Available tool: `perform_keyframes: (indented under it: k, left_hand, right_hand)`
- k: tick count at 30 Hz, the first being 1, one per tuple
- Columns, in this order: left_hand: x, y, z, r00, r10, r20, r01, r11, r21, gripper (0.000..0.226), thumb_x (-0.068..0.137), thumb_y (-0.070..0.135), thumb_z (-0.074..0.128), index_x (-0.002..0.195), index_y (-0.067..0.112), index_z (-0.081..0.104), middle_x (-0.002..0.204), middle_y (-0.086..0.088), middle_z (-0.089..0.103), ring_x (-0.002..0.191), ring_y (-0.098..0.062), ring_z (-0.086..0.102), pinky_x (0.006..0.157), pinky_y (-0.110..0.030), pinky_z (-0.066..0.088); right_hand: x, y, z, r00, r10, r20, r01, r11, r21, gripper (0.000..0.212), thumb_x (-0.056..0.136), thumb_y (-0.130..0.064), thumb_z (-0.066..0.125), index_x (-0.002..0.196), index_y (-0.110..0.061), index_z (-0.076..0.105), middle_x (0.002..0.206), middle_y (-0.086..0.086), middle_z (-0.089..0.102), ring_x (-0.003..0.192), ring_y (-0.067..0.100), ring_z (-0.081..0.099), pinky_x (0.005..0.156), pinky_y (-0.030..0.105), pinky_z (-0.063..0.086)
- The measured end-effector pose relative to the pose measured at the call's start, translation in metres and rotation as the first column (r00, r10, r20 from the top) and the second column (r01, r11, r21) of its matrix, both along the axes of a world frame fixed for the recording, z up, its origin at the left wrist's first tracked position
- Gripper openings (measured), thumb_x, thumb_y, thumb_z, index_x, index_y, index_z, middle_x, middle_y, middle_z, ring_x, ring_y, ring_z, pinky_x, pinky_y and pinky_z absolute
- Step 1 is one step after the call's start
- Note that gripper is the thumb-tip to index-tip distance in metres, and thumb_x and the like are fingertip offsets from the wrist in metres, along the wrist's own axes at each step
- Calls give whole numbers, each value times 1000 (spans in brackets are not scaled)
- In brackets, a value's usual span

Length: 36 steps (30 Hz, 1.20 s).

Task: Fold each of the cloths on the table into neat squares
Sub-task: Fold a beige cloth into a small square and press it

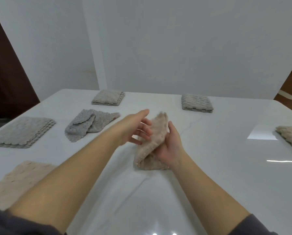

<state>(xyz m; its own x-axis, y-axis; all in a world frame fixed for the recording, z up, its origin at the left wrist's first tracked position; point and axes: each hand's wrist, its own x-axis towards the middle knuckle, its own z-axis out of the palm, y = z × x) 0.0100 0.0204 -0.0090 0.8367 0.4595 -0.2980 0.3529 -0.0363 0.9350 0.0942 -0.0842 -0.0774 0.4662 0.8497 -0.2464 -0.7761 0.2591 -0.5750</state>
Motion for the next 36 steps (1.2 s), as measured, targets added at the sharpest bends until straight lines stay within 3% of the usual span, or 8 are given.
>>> perform_keyframes:
  k: [3,7,10,19,23,29,31,36]
  left_hand:
    - [-1,-7,-45,979,123,164,-185,877,443,26,100,33,44,109,16,63,112,1,64,96,-15,61,90,-33,47]
    - [-11,-14,-89,994,-112,7,80,750,656,55,104,40,28,154,18,19,162,6,14,149,-9,9,122,-35,9]
    - [-8,-20,-97,980,-148,-130,195,654,731,61,104,46,21,156,19,1,163,8,-8,147,-5,-12,121,-38,-6]
    - [5,-37,-85,947,-54,-317,301,497,814,65,102,48,14,155,13,-2,164,-1,-8,149,-13,-13,120,-49,-6]
    - [11,-41,-86,930,-2,-367,332,429,840,67,102,49,12,155,11,-1,164,-4,-7,149,-17,-13,120,-51,-7]
    - [15,-47,-87,930,35,-366,336,323,885,67,102,48,13,155,10,1,164,-6,-5,150,-18,-12,119,-51,-9]
    - [17,-47,-86,930,15,-366,342,327,881,66,102,47,13,155,10,0,164,-6,-6,149,-17,-13,119,-51,-8]
    - [18,-48,-93,913,2,-408,386,315,867,65,102,46,11,155,11,-2,163,-5,-9,149,-17,-15,119,-52,-9]
  right_hand:
    - [1,-9,-11,991,-53,-127,58,998,37,65,96,-55,40,136,-6,55,130,20,61,116,36,59,97,47,47]
    - [1,-14,-13,986,-77,-146,83,996,35,71,98,-58,30,134,-1,54,131,24,59,123,38,55,94,50,45]
    - [2,-19,-10,984,-83,-156,84,996,1,75,98,-61,27,126,1,57,117,25,66,114,37,59,89,47,45]
    - [30,-40,-3,1000,-7,0,7,988,-151,81,95,-66,28,114,6,61,110,27,68,102,37,65,86,47,47]
    - [43,-48,6,972,109,209,-31,937,-348,49,99,-41,45,108,3,67,106,21,71,91,31,72,76,39,60]
    - [51,-42,1,751,166,639,326,748,-577,18,87,-12,61,95,3,67,89,18,70,74,28,67,64,33,56]
    - [51,-43,-1,688,158,708,407,723,-557,5,84,-14,58,82,-9,60,74,14,55,62,22,53,51,26,42]
    - [50,-44,-16,610,159,777,488,697,-526,11,80,-16,56,70,-14,52,66,8,46,64,21,45,60,33,37]
